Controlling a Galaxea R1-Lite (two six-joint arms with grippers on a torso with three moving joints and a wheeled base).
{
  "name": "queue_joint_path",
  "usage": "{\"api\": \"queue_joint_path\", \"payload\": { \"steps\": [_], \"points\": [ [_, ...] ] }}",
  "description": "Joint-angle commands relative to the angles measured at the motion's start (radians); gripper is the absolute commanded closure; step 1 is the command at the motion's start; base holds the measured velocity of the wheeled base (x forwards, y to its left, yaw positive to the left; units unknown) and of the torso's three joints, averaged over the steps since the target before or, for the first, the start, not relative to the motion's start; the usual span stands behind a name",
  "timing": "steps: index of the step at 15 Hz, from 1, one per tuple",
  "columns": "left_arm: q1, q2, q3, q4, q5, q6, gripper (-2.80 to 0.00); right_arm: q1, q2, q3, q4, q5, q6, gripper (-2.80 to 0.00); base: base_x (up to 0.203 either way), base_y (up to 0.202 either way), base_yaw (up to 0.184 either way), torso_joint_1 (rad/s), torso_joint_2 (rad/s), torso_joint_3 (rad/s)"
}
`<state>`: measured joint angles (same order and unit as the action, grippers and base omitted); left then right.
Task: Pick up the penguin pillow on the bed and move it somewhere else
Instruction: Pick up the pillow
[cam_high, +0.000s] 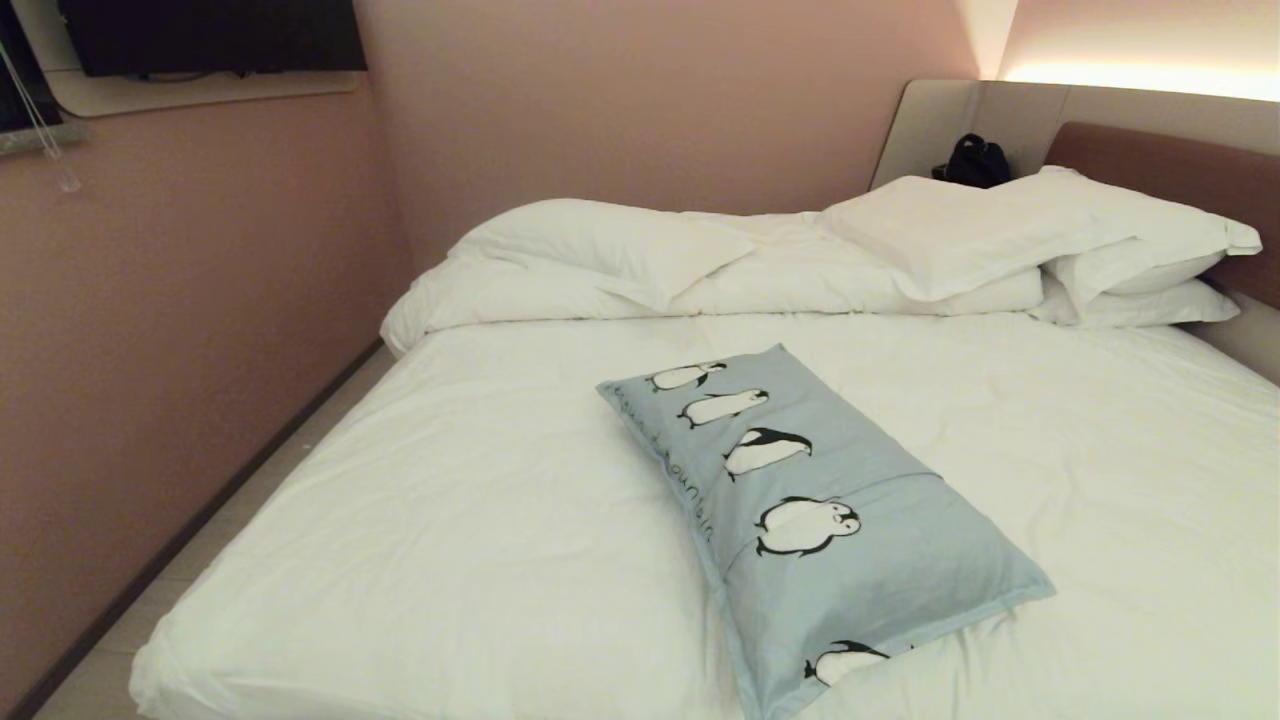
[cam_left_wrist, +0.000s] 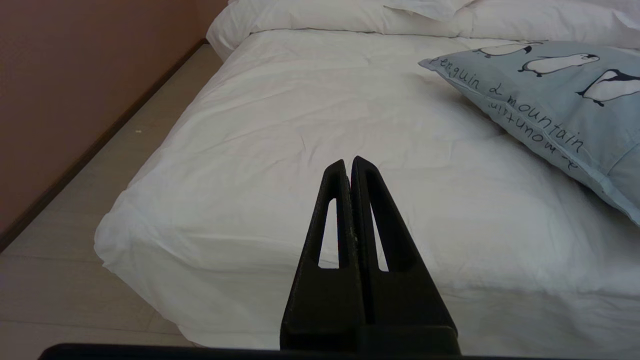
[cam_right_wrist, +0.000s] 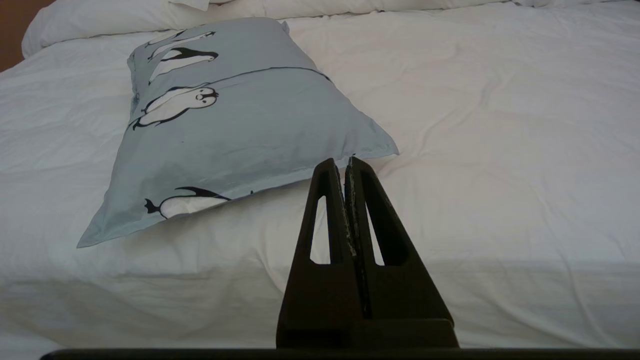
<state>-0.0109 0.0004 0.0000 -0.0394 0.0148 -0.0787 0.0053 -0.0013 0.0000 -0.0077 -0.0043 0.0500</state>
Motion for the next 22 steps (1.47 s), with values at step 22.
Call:
{"api": "queue_joint_path", "payload": {
  "steps": [22],
  "points": [
    [0.000,0.000,0.000,-0.001,0.001,0.000,0.00,0.003,0.181,-0.256,0.245,0.048,-0.011,0.00,0.000,0.000,0.000,0.000,0.00,0.000]
  ]
}}
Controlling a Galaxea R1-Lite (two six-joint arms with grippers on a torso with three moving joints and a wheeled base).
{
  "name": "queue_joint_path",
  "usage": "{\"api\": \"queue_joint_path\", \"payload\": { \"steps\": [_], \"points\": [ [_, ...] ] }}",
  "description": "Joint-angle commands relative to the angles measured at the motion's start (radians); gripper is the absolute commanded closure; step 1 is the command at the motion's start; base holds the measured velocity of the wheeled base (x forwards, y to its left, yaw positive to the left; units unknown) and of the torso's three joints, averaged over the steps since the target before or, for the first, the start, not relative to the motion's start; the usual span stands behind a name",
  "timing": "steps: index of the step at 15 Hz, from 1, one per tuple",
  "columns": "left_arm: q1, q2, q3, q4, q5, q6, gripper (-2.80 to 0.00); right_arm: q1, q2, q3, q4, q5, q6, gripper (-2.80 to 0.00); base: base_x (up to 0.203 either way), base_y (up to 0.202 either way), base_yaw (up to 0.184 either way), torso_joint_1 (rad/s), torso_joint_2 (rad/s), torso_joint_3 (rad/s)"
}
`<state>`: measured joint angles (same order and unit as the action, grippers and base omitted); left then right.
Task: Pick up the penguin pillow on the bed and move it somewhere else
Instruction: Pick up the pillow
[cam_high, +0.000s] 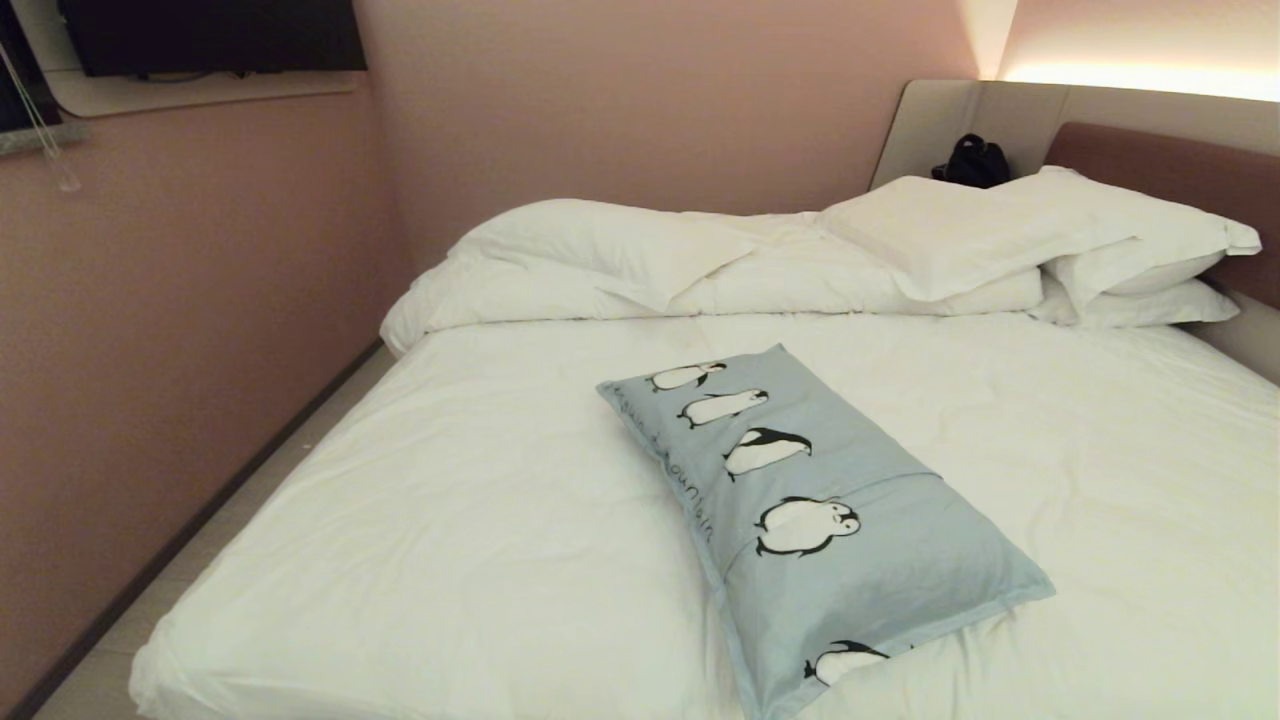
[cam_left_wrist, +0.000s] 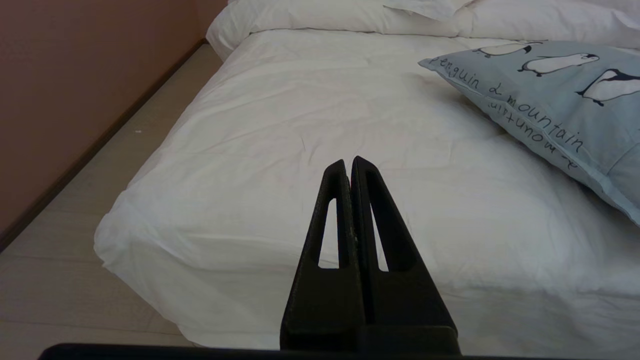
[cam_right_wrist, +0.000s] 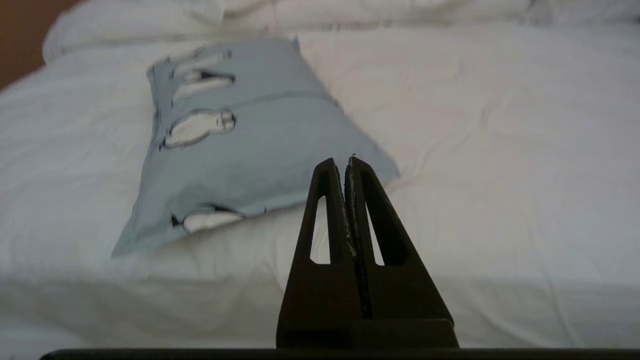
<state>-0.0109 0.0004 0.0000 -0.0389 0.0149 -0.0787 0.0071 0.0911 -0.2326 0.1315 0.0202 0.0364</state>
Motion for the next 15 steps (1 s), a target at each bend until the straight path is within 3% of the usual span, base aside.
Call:
{"api": "queue_joint_path", "payload": {
  "steps": [1,5,12,15],
  "points": [
    [0.000,0.000,0.000,-0.001,0.000,-0.001,0.00,0.003,0.150,-0.042,0.106,0.050,0.009,0.00,0.000,0.000,0.000,0.000,0.00,0.000],
    [0.000,0.000,0.000,-0.001,0.000,-0.001,0.00,0.006,0.465,-0.091,-0.004,0.138,0.087,0.00,0.000,0.000,0.000,0.000,0.00,0.000],
    [0.000,0.000,0.000,-0.001,0.000,-0.001,0.00,0.007,1.072,-0.250,-0.288,0.289,0.314,0.00,0.000,0.000,0.000,0.000,0.00,0.000],
    [0.000,0.000,0.000,-0.001,0.000,-0.001,0.00,0.003,1.278,-0.344,-0.342,0.310,0.344,0.00,0.000,0.000,0.000,0.000,0.00,0.000]
  ]
}}
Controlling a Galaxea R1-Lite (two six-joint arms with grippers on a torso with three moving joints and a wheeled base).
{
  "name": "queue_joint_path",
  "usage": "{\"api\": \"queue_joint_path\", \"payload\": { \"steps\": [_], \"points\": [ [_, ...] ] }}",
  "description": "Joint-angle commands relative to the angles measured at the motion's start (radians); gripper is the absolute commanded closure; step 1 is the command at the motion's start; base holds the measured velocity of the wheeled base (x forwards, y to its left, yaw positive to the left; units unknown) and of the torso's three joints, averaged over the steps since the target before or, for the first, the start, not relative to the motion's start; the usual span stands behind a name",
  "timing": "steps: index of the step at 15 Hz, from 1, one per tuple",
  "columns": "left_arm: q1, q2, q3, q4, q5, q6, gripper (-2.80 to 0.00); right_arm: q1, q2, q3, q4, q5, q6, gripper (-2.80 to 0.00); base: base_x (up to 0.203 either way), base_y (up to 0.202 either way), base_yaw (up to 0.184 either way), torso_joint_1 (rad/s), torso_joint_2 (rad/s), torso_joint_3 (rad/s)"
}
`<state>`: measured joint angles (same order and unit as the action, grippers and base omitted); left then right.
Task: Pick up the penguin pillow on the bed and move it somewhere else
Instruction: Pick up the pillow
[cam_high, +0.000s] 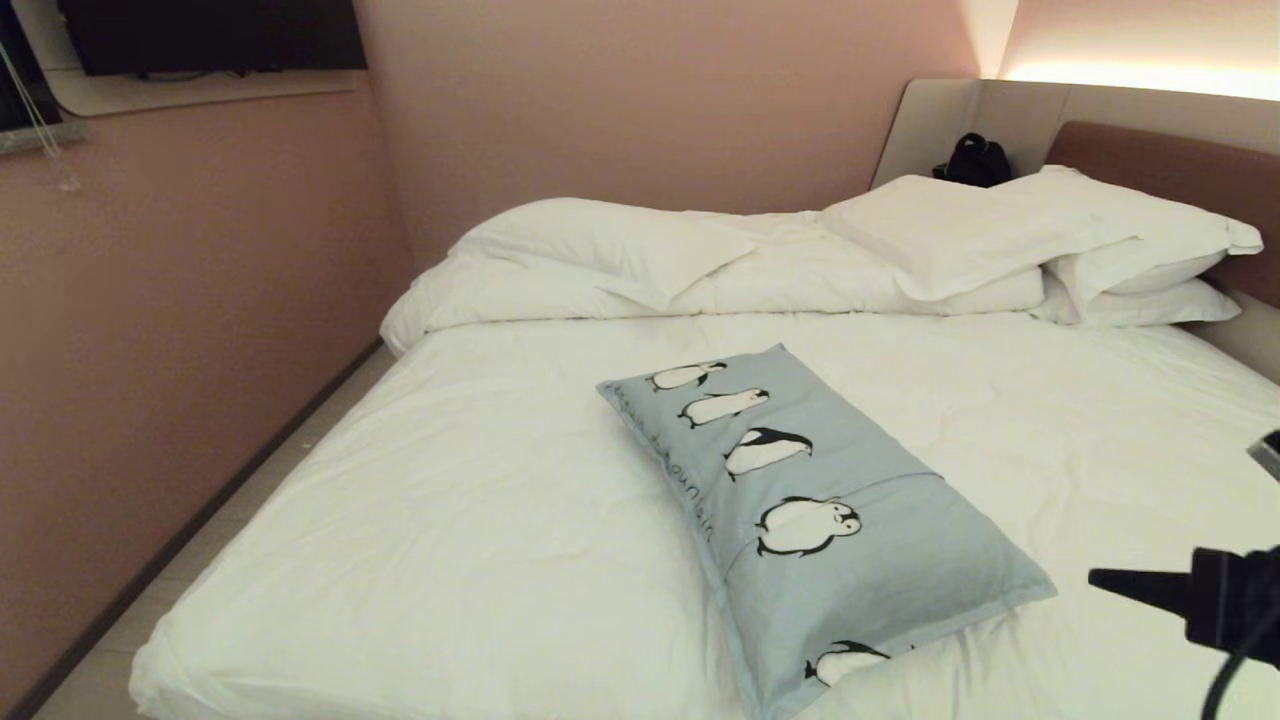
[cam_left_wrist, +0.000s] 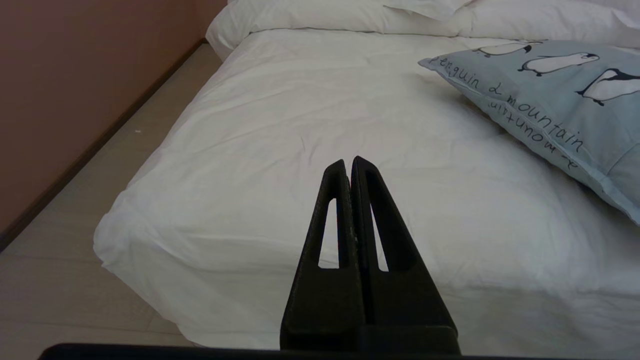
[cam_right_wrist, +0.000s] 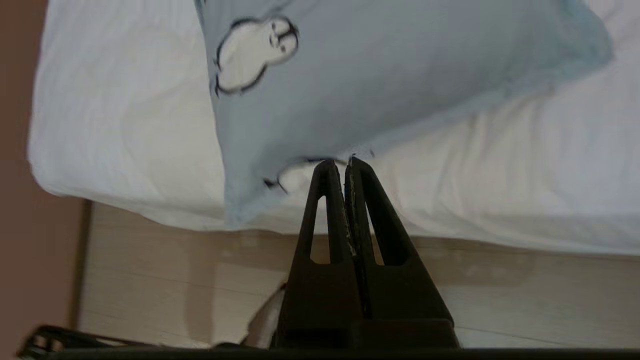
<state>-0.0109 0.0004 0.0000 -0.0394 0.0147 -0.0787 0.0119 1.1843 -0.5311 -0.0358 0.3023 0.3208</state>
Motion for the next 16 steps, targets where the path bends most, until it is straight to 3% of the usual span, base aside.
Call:
{"api": "queue_joint_path", "payload": {
  "steps": [1,6,13,14,16],
  "points": [
    [0.000,0.000,0.000,-0.001,0.001,-0.001,0.00,-0.003,0.265,-0.082,-0.197,0.029,0.063,0.00,0.000,0.000,0.000,0.000,0.00,0.000],
    [0.000,0.000,0.000,-0.001,0.001,-0.001,0.00,-0.018,0.574,-0.312,-0.269,0.023,0.067,0.00,0.000,0.000,0.000,0.000,0.00,0.000],
    [0.000,0.000,0.000,-0.001,0.001,-0.001,0.00,-0.057,0.800,-0.512,-0.272,0.020,0.059,0.00,0.000,0.000,0.000,0.000,0.00,0.000],
    [0.000,0.000,0.000,-0.001,0.001,0.000,0.00,-0.058,0.814,-0.521,-0.272,0.020,0.060,-2.80,0.000,0.000,0.000,0.000,0.00,0.000],
    [0.000,0.000,0.000,-0.001,0.001,-0.001,0.00,-0.059,0.849,-0.530,-0.274,0.018,0.059,-2.80,0.000,0.000,0.000,0.000,0.00,0.000]
  ]
}}
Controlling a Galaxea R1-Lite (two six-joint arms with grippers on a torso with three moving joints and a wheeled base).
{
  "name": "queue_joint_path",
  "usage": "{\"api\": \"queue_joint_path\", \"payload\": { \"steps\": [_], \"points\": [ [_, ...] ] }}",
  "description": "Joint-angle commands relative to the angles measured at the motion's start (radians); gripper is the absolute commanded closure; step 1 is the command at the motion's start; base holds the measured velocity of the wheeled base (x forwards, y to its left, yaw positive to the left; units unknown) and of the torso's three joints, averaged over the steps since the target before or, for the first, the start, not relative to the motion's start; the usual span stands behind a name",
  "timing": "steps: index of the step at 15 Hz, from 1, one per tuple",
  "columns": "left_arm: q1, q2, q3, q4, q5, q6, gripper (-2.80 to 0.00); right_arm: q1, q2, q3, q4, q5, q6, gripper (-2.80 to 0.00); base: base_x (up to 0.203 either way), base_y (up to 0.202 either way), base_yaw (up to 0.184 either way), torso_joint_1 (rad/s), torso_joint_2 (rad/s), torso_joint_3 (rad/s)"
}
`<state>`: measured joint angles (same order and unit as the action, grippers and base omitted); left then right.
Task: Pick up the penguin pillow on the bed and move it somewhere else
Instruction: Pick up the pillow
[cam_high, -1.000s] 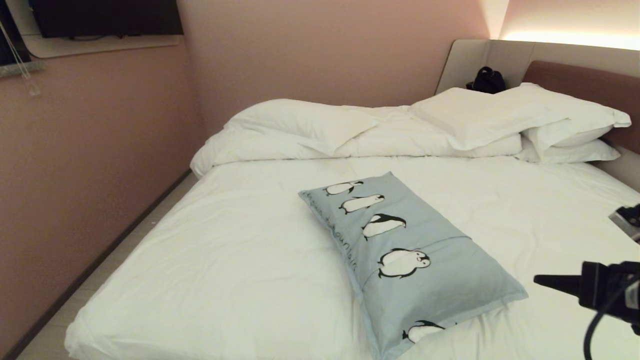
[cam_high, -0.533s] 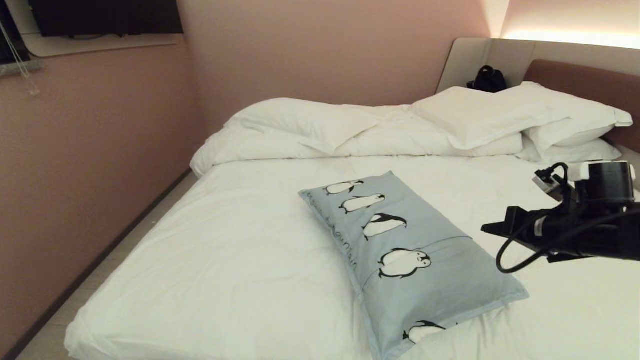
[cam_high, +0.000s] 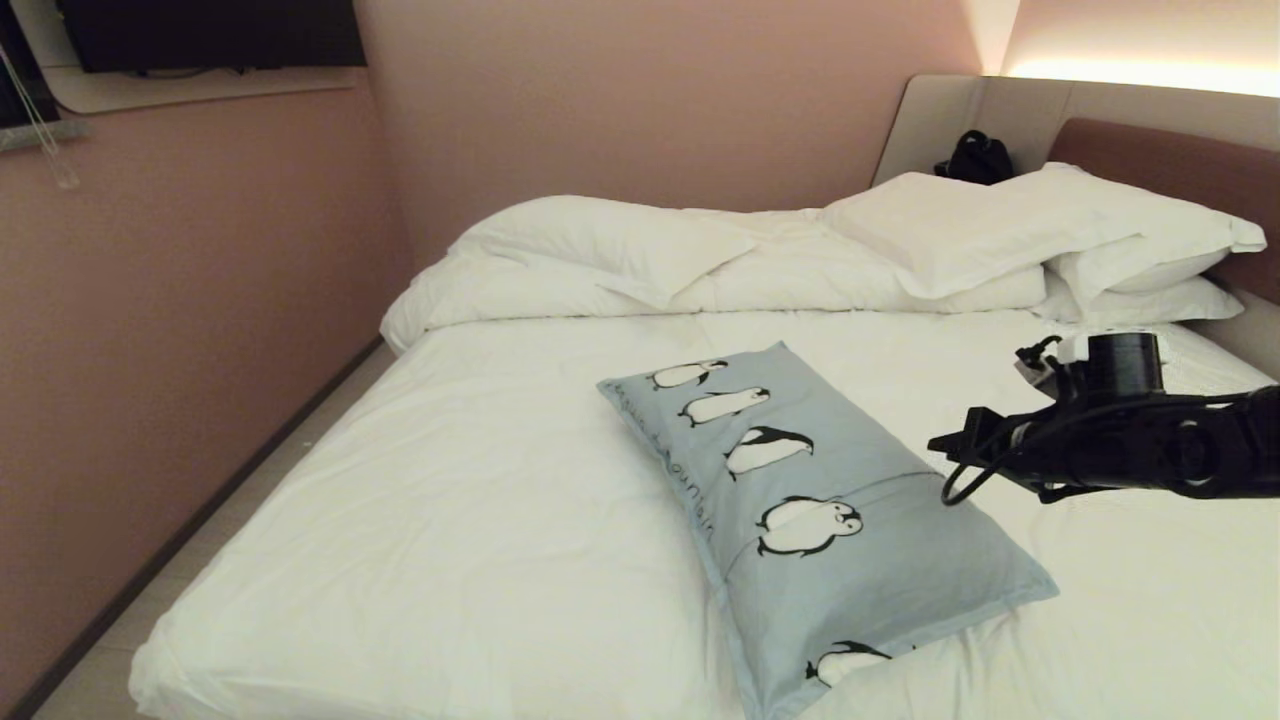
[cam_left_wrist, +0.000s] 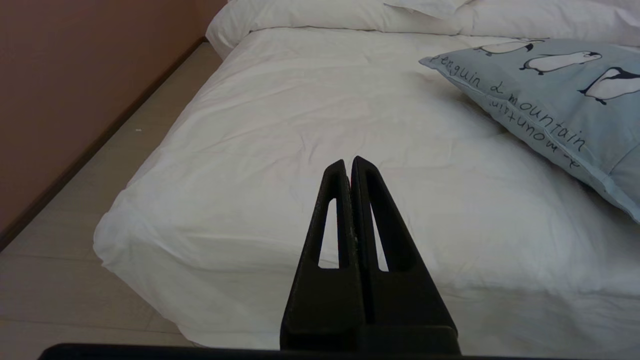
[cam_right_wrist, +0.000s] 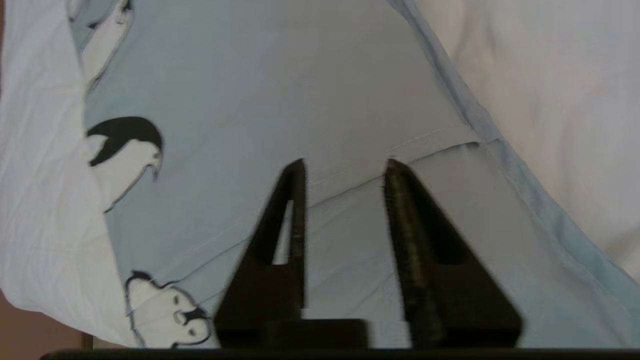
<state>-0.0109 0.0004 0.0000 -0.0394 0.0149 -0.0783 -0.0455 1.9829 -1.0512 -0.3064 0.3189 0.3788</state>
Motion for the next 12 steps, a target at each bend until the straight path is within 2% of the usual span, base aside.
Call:
{"api": "queue_joint_path", "payload": {
  "steps": [1,6,10,12],
  "points": [
    [0.000,0.000,0.000,-0.001,0.000,0.000,0.00,-0.008,0.070,-0.012,-0.006,0.002,-0.006,-2.80,0.000,0.000,0.000,0.000,0.00,0.000],
    [0.000,0.000,0.000,-0.001,0.000,-0.001,0.00,-0.041,0.142,-0.106,-0.009,0.025,-0.054,-2.80,0.000,0.000,0.000,0.000,0.00,0.000],
    [0.000,0.000,0.000,-0.001,0.000,-0.001,0.00,-0.068,0.189,-0.184,-0.004,0.173,-0.057,-2.80,0.000,0.000,0.000,0.000,0.00,0.000],
    [0.000,0.000,0.000,-0.001,0.000,-0.001,0.00,-0.075,0.241,-0.234,-0.002,0.205,-0.059,-2.80,0.000,0.000,0.000,0.000,0.00,0.000]
  ]
}}
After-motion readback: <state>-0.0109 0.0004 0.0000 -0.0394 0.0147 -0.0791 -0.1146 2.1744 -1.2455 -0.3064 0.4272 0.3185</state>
